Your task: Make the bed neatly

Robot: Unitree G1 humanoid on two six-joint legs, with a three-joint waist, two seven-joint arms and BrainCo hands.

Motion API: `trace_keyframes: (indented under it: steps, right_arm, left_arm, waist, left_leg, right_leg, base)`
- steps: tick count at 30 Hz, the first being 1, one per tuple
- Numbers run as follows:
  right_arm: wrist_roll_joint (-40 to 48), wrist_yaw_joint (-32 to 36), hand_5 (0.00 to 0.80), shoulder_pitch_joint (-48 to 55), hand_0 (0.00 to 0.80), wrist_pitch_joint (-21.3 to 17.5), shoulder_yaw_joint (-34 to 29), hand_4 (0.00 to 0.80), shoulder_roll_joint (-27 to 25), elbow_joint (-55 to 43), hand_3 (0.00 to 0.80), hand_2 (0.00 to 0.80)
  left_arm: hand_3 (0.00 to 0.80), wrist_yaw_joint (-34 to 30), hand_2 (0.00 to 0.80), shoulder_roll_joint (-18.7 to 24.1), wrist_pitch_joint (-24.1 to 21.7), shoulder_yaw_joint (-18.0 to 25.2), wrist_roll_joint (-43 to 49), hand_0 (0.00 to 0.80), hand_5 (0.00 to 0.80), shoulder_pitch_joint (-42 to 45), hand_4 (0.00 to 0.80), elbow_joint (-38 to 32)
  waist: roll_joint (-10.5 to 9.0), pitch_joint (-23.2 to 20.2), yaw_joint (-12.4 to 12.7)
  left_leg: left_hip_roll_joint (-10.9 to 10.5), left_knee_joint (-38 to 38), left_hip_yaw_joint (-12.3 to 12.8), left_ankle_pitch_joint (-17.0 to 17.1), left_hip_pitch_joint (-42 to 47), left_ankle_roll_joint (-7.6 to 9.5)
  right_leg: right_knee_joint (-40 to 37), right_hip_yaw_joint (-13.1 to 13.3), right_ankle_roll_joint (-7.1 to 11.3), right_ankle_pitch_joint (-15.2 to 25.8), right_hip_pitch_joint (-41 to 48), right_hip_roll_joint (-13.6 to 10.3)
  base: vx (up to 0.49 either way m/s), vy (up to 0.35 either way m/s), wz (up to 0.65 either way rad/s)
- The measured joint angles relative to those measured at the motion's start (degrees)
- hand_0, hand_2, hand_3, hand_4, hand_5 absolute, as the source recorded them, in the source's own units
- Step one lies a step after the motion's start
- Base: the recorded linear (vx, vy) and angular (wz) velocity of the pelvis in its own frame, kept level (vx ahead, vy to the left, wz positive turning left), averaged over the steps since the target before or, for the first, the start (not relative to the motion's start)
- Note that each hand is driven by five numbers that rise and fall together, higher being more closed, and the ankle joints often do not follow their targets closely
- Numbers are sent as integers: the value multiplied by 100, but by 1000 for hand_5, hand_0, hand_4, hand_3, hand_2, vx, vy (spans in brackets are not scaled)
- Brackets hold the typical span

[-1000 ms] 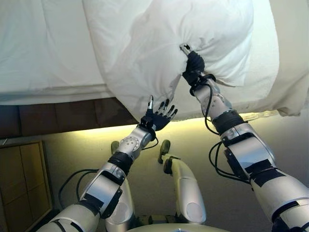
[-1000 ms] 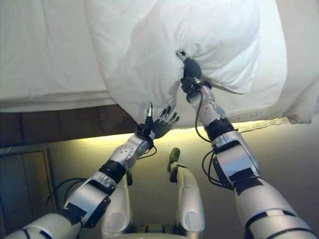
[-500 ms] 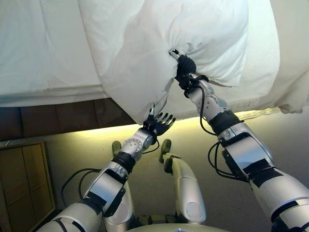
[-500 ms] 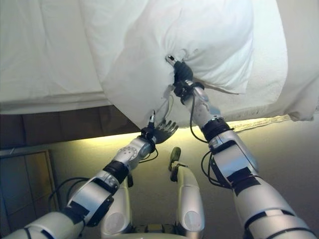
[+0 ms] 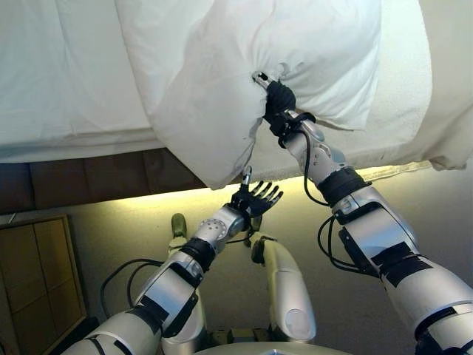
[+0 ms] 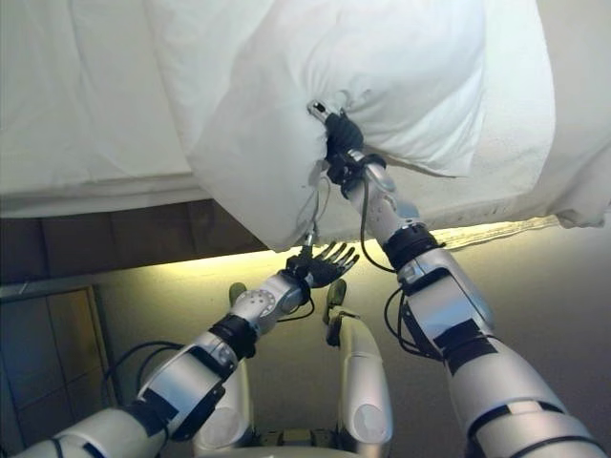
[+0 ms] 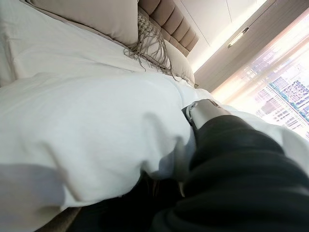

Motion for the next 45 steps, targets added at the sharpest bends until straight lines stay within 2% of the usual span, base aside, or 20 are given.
trace_keyframes:
  steps: [6,13,16,21,27,34,39,40,41,45]
  right_arm:
    - [72,0,800,0,800,102,0,800,92,-120,800,800]
    - [71,3,800,16,800,185,57,800,161,-551,800,800]
    - [72,3,800,35,800,207,73,800,154,-627,800,800]
    - [74,3,800,88,800,203,52,800,112,-1176,800,800]
    - [192,71,800,128,800,145,-11,800,143,-1294,800,800]
    - [325,128,800,245,800,-30,-92,800,162,-1438,800,800]
    - [477,140,800,410,800,-140,-139,800,150,-1436,800,800]
    - [485,140,129,424,129,-142,-140,129,138,-1423,129,129]
    - [492,140,0,426,0,-137,-140,0,126,-1393,0,0]
    - [496,139,0,504,0,-17,-134,0,49,-1248,0,0]
  left_arm:
    - [0,-674,0,-2,-89,39,0,0,0,-109,0,-8]
    - [0,-1556,0,-42,-128,258,-1,0,0,-685,0,-30]
    - [0,-1877,0,-73,-291,371,-1,0,0,-791,0,-237]
    - [0,-2280,0,-73,-833,704,-2,0,0,-914,0,-525]
    - [0,-2388,0,-89,-1630,1031,-4,0,0,-950,0,-713]
    - [0,-2259,0,-296,-2552,1154,-4,0,0,-966,0,-1126]
    - [0,-2105,0,-334,-2944,1262,-63,0,0,-936,0,-1155]
    - [0,-2096,0,-294,-2992,1327,-61,0,0,-933,0,-1155]
    - [0,-2062,0,-255,-2992,1370,-60,0,0,-932,0,-1155]
    - [0,-1925,0,-145,-3000,1454,-67,0,0,-911,0,-1155]
  waist:
    - [-1,0,-32]
    - [-31,15,-162]
    - [-55,26,-164]
    - [-171,52,-180]
    - [-320,74,-170]
    - [-386,69,-138]
    - [-390,67,-108]
    - [-391,66,-103]
    - [-392,66,-92]
    - [-394,64,17]
  left_leg:
    - [27,23,9,-1,-65,0]
    - [66,48,15,6,-201,-12]
    - [90,46,13,5,-211,-13]
    - [146,206,-16,-22,-488,-52]
    - [170,323,-136,-34,-681,-69]
    - [125,382,-300,-26,-837,-81]
    - [113,391,-466,-24,-921,-85]
    - [119,385,-489,-13,-932,-100]
    - [124,376,-506,-4,-937,-113]
    - [130,374,-569,8,-882,-134]
  right_leg:
    - [13,21,-8,5,-79,31]
    - [28,51,-47,30,-237,76]
    - [25,47,-52,27,-248,101]
    - [124,24,-78,16,-480,134]
    - [218,-53,-128,-22,-594,139]
    - [320,-203,-143,-81,-653,66]
    - [387,-358,-161,-155,-651,37]
    - [389,-388,-168,-160,-648,39]
    - [389,-412,-174,-164,-644,41]
    - [383,-477,-188,-180,-537,46]
  base:
    - [0,0,0]
    - [14,13,-4]
    - [0,0,0]
    - [2,-13,0]
    - [9,4,5]
    - [0,-6,11]
    - [-6,-34,15]
    - [-4,-40,9]
    - [-7,-24,7]
    - [-1,-7,7]
